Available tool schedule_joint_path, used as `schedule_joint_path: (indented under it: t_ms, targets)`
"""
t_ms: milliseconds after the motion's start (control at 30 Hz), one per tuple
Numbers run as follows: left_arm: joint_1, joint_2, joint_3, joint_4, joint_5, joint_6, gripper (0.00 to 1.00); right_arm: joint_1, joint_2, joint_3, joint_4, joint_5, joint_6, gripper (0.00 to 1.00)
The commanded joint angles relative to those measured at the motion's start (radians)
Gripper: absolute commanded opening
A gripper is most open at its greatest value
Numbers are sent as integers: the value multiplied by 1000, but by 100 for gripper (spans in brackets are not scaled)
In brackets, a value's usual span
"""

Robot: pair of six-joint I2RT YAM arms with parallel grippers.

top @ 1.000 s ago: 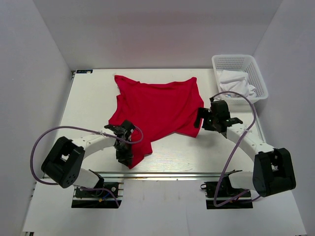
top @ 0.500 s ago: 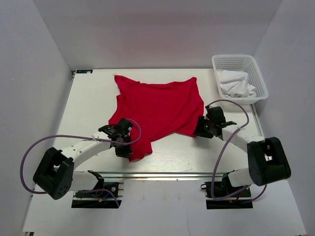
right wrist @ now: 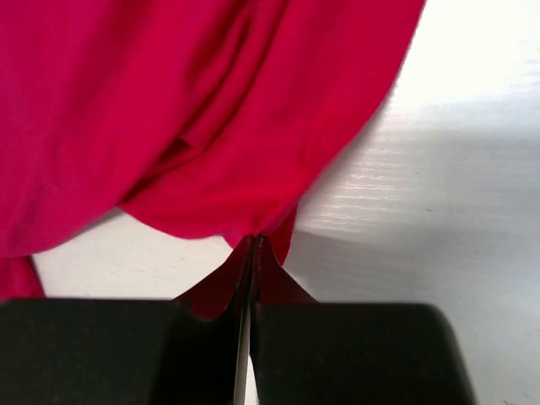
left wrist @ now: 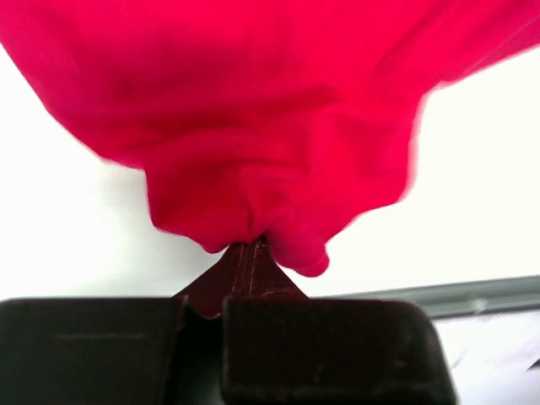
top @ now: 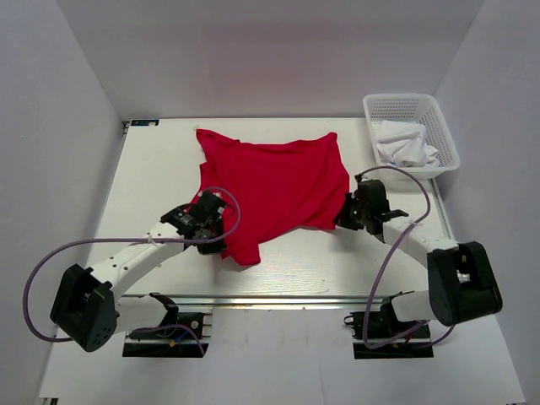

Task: Fold and stack the t-shirts
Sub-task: Flatten out the tshirt

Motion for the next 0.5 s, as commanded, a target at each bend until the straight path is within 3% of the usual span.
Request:
schedule_joint_path:
  t_ms: [0, 200, 300, 467]
  targets:
    - [-3, -60, 116, 10, -119, 16, 0, -1, -116, 11, 48, 63, -12, 0]
    - [18, -126, 358, 10, -410, 34, 0, -3, -303, 119, 54, 249, -64, 0]
    - [18, -136, 589, -28, -655, 77, 0, -4, -372, 208, 46, 399, -147, 0]
    - [18, -154, 780, 4, -837, 154, 0, -6, -433, 322, 83, 530, -239, 0]
